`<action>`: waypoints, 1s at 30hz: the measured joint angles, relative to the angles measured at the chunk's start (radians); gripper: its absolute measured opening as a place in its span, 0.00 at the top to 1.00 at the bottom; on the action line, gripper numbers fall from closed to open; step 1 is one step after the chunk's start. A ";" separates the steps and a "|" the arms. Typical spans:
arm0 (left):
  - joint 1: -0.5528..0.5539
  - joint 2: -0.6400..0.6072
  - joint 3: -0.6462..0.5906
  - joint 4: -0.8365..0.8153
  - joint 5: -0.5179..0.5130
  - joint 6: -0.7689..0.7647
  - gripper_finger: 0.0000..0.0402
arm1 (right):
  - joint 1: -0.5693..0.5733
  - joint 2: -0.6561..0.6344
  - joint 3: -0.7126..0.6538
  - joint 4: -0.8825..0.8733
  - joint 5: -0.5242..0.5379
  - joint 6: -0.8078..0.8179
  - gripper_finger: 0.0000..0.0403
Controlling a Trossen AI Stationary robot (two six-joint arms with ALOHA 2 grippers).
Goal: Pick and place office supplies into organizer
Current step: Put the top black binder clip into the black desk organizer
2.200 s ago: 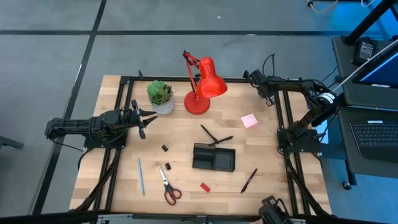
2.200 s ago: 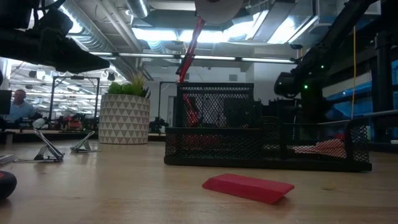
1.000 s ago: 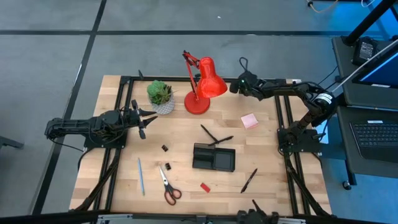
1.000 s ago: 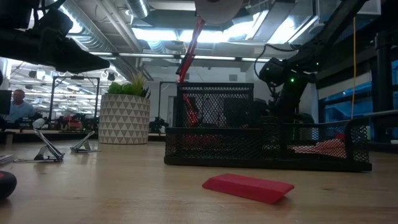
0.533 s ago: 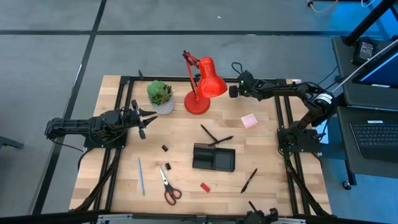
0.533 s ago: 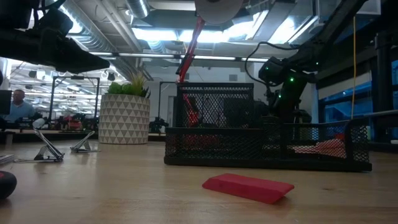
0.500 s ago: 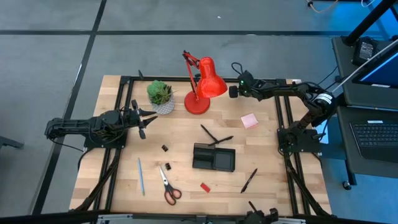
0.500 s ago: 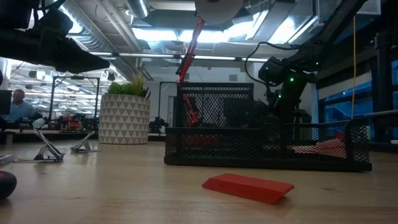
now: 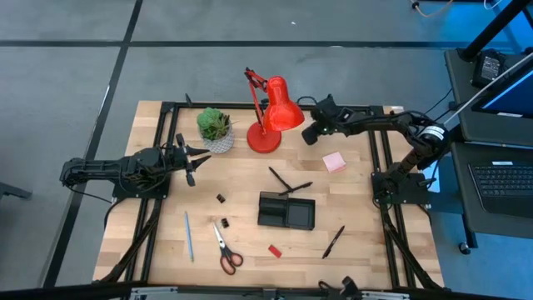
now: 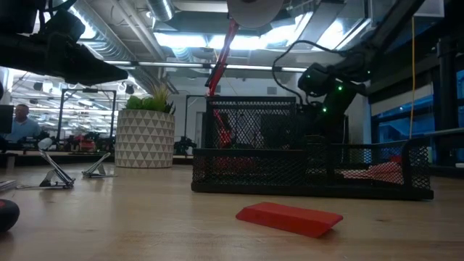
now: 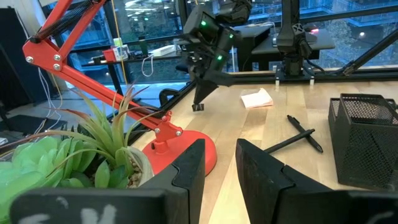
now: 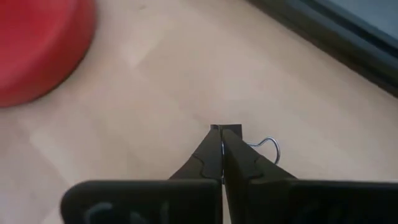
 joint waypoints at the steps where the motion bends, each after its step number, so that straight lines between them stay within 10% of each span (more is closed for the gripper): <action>1: 0.000 0.000 0.000 0.000 0.000 0.000 0.78 | 0.010 0.000 0.006 -0.005 -0.001 -0.024 1.00; 18: 0.000 0.000 0.000 0.000 0.000 0.000 0.79 | 0.338 -0.049 0.424 -0.443 0.012 -0.092 1.00; 30: 0.000 0.000 0.000 0.000 0.000 0.000 0.79 | 0.693 -0.048 0.442 -0.465 0.089 0.006 1.00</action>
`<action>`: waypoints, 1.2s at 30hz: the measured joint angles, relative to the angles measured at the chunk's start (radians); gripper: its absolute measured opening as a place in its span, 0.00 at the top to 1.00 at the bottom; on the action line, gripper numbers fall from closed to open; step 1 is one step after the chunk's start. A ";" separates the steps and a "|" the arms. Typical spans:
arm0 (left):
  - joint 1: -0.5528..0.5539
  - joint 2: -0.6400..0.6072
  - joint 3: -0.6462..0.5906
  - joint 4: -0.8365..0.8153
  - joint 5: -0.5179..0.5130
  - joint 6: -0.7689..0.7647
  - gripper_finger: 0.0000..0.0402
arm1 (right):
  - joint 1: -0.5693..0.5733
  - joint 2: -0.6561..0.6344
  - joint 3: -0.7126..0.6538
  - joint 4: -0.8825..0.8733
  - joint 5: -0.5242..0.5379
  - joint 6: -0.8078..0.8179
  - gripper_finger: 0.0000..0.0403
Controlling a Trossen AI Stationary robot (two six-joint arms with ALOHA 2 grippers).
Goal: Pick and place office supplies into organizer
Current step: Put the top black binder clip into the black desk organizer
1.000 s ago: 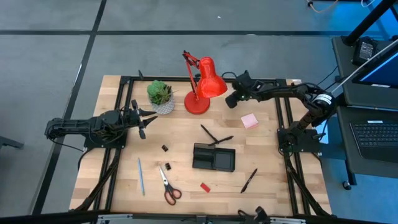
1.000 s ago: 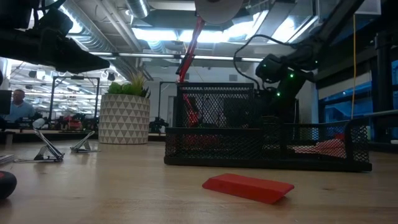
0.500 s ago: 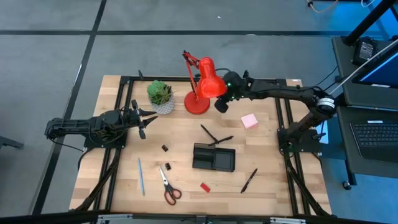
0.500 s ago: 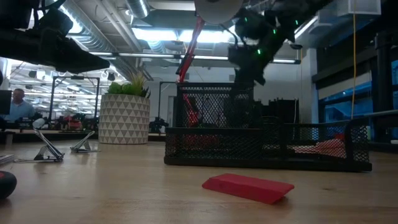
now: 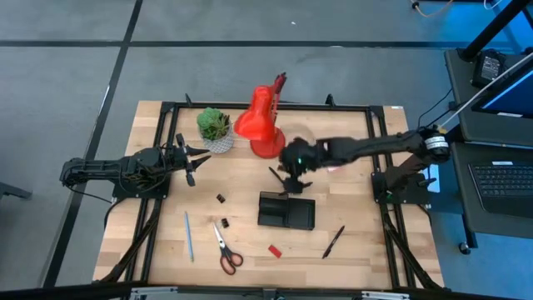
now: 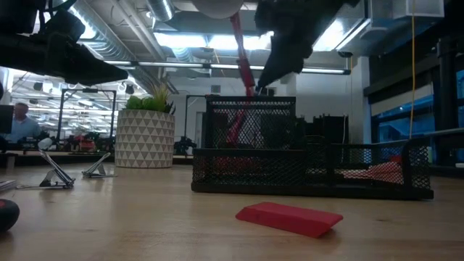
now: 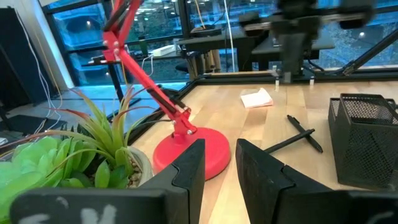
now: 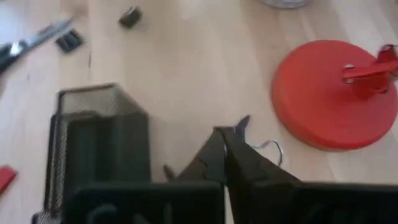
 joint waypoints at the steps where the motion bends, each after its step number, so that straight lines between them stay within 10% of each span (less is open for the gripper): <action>1: 0.000 0.000 0.000 0.000 0.000 0.000 0.79 | 0.024 0.000 0.000 0.000 0.015 0.009 1.00; 36: 0.000 0.000 0.000 -0.001 0.000 0.000 0.79 | 0.440 0.249 -0.001 0.288 0.234 -0.041 1.00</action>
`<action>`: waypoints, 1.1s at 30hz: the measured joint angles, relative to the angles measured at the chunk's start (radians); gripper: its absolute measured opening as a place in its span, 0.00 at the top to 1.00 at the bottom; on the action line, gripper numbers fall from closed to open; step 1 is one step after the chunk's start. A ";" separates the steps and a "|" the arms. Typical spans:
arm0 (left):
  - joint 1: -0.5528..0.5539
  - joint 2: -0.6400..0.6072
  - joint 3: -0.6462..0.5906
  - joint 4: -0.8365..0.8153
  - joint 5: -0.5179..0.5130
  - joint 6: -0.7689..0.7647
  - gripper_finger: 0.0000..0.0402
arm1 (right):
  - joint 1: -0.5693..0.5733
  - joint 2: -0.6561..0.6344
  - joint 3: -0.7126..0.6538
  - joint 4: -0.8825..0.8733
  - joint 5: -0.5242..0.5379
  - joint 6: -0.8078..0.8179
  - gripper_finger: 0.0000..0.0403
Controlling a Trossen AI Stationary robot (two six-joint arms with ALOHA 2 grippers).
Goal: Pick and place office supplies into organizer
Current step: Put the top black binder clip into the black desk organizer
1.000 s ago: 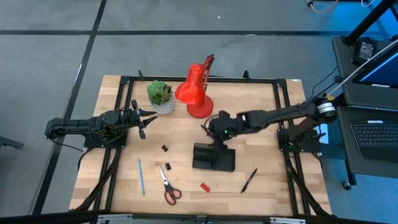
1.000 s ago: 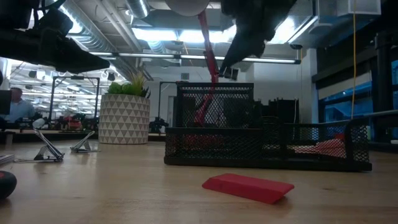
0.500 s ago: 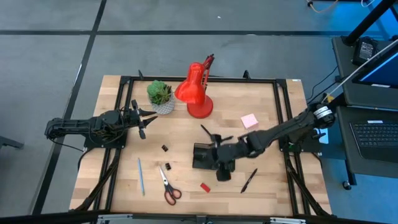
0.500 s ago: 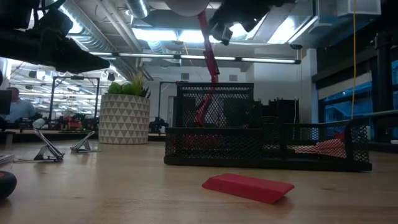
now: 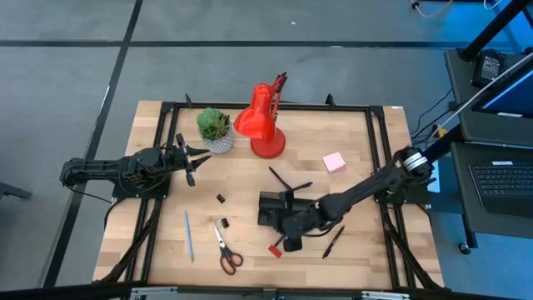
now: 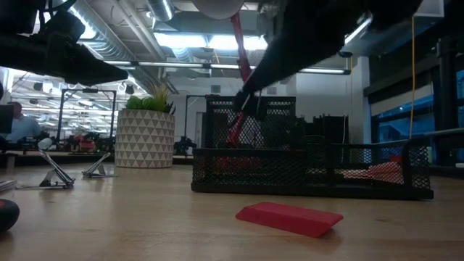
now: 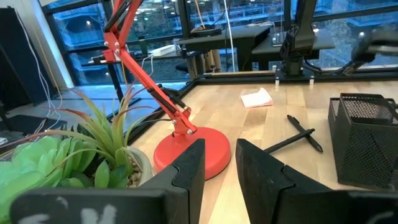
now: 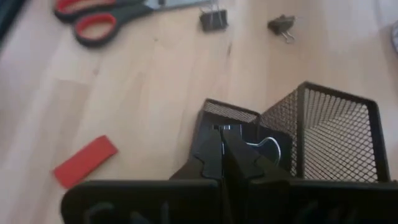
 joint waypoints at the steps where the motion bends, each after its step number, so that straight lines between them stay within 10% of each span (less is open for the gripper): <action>1: 0.000 0.000 0.000 0.000 0.000 0.000 0.79 | 0.000 0.008 0.000 0.003 0.014 0.000 1.00; 33: 0.000 0.000 0.000 -0.004 0.000 0.000 0.79 | 0.002 0.106 0.000 0.003 0.025 0.111 0.93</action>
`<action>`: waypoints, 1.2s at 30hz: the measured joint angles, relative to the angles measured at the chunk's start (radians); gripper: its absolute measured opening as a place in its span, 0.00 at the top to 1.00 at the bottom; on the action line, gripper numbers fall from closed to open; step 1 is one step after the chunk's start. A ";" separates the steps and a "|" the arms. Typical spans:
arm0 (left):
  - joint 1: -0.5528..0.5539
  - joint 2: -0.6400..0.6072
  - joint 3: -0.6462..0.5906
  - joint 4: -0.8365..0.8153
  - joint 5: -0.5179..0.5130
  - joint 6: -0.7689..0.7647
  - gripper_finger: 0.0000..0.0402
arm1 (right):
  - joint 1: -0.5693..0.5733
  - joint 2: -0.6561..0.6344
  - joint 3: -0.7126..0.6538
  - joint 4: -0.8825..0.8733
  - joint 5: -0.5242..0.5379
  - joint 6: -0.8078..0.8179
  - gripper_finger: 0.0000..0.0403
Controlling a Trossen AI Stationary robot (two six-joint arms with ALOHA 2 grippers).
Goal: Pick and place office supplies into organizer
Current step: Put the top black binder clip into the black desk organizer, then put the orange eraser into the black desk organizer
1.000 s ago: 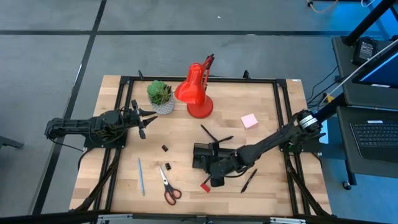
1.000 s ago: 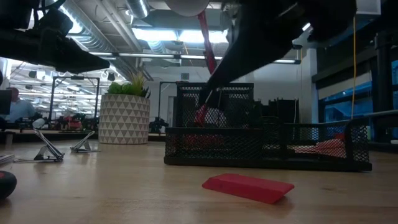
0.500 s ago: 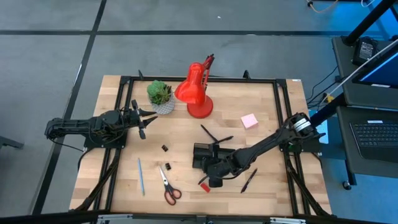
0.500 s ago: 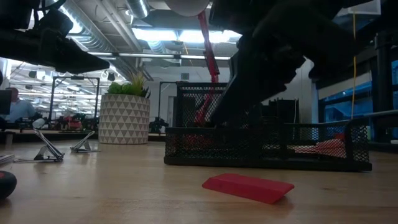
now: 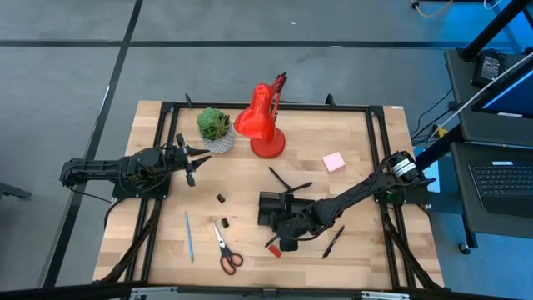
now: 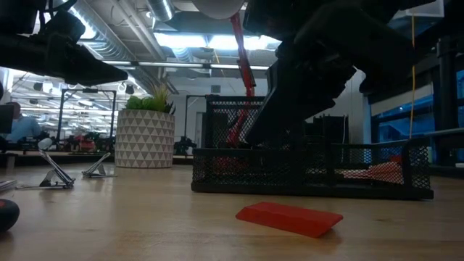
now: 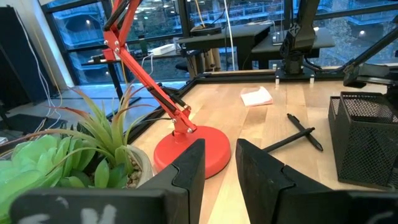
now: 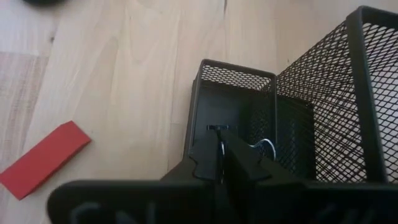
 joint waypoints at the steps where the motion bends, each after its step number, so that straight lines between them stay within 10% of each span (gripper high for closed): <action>1: 0.000 0.000 0.000 0.000 0.000 0.000 0.79 | 0.000 0.000 0.000 0.000 0.000 0.018 0.93; 29: 0.000 0.000 0.000 0.001 0.000 0.000 0.79 | 0.025 0.002 0.293 -0.192 -0.137 0.154 0.91; 36: 0.000 0.000 0.000 0.001 0.000 0.000 0.79 | 0.068 0.002 0.322 -0.221 -0.140 0.272 0.77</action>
